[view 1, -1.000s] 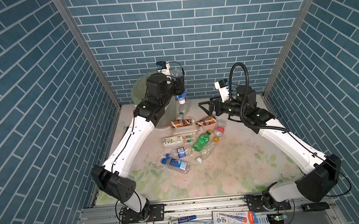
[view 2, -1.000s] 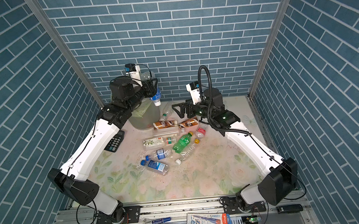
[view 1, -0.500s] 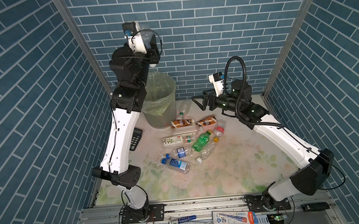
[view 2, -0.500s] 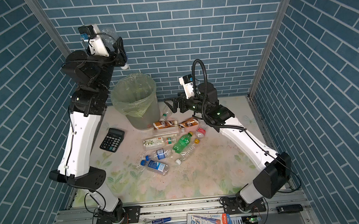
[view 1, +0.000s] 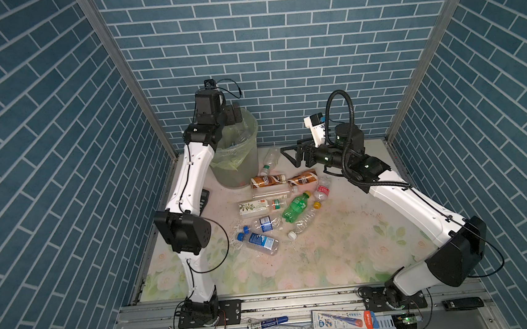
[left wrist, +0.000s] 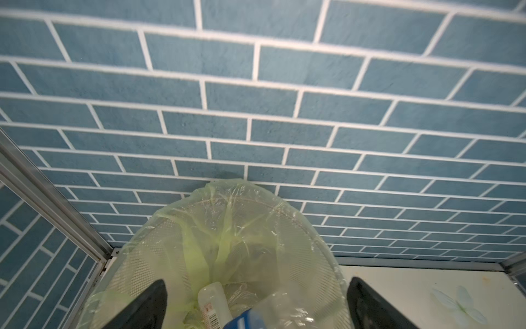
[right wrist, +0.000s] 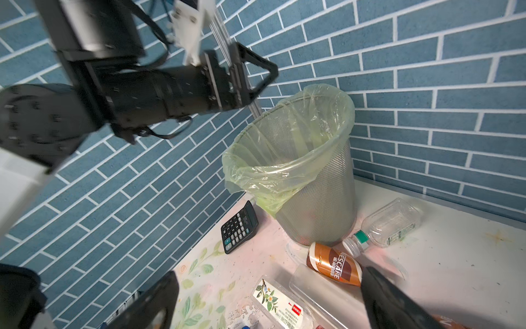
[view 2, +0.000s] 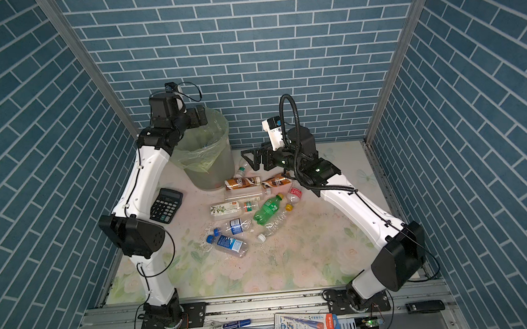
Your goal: Throw the plastic bottles in the bin
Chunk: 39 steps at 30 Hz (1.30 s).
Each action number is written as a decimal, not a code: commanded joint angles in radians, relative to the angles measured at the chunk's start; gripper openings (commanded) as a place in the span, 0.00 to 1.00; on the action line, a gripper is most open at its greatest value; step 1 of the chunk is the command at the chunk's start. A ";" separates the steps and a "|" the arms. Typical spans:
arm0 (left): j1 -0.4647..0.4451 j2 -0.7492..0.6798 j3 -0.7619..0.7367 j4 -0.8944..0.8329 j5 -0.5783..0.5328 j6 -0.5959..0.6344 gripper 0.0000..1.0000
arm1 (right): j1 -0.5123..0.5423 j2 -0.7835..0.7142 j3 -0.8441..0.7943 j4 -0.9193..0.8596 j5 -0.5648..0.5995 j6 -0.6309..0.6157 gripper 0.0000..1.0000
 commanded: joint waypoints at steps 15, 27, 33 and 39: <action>-0.384 -0.349 -0.415 0.213 -0.079 0.165 0.99 | -0.114 -0.140 -0.227 -0.200 0.267 0.111 0.99; -0.441 -0.321 -0.629 0.202 0.057 0.133 0.99 | -0.190 0.007 -0.368 -0.221 0.342 0.212 0.99; -0.442 -0.291 -0.767 0.251 0.088 -0.005 0.99 | -0.189 0.118 -0.386 -0.194 0.365 0.253 0.99; -0.442 -0.240 -0.760 0.177 0.134 -0.015 0.99 | -0.189 0.205 -0.402 -0.144 0.382 0.287 0.95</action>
